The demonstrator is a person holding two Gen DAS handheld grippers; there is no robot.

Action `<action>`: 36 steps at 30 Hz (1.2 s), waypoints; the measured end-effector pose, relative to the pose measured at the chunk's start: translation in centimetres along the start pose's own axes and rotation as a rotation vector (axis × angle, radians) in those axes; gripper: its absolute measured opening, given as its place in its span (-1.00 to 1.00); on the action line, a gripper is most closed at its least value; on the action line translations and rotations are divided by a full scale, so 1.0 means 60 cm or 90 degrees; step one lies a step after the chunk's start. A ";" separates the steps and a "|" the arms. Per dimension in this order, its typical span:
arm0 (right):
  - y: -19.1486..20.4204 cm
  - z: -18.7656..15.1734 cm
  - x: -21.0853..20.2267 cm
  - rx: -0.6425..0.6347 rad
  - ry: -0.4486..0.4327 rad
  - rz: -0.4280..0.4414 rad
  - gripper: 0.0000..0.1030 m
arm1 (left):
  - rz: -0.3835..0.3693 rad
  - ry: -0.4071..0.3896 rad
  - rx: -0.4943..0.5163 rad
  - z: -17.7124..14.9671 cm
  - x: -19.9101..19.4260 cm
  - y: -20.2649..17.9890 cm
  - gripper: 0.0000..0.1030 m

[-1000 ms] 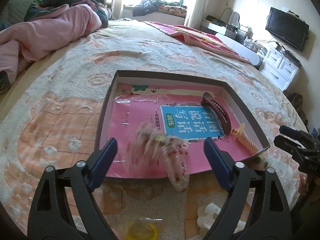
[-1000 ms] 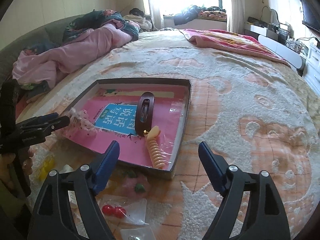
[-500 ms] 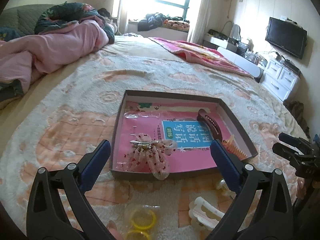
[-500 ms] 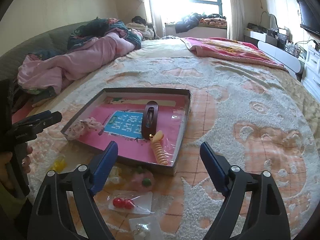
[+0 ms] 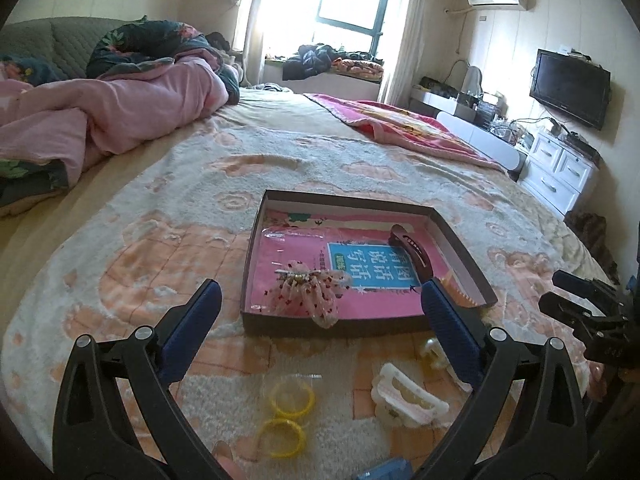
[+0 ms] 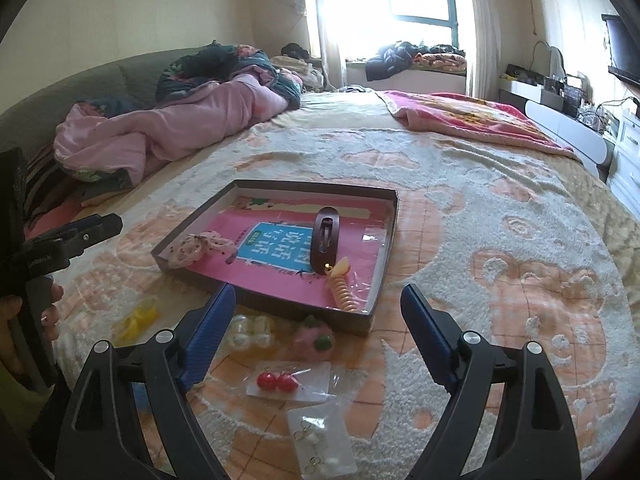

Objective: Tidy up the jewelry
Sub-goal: 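Move both tools back toward the remaining jewelry on the bed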

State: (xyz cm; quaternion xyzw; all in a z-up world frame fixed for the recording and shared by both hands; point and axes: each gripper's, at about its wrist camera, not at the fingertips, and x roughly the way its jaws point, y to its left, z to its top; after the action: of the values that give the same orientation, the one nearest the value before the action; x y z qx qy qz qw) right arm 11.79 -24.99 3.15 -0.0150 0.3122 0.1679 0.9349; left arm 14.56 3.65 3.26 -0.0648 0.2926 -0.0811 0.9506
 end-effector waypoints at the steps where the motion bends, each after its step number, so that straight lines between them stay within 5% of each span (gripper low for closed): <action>1: 0.001 -0.002 -0.002 -0.001 0.000 0.001 0.59 | 0.001 -0.002 0.001 -0.003 -0.004 -0.001 0.78; 23: 0.020 -0.075 -0.037 -0.018 0.017 0.015 0.60 | -0.005 0.003 0.024 -0.090 -0.053 -0.036 0.78; 36: 0.018 -0.108 -0.033 -0.020 0.029 0.015 0.60 | -0.019 0.048 0.030 -0.149 -0.048 -0.046 0.78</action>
State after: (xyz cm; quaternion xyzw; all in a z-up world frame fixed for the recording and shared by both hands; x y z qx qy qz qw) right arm 6.21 -25.43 -0.78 -0.0298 0.3310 0.1836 0.9251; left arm 6.84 0.80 -2.01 -0.0436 0.3251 -0.1044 0.9389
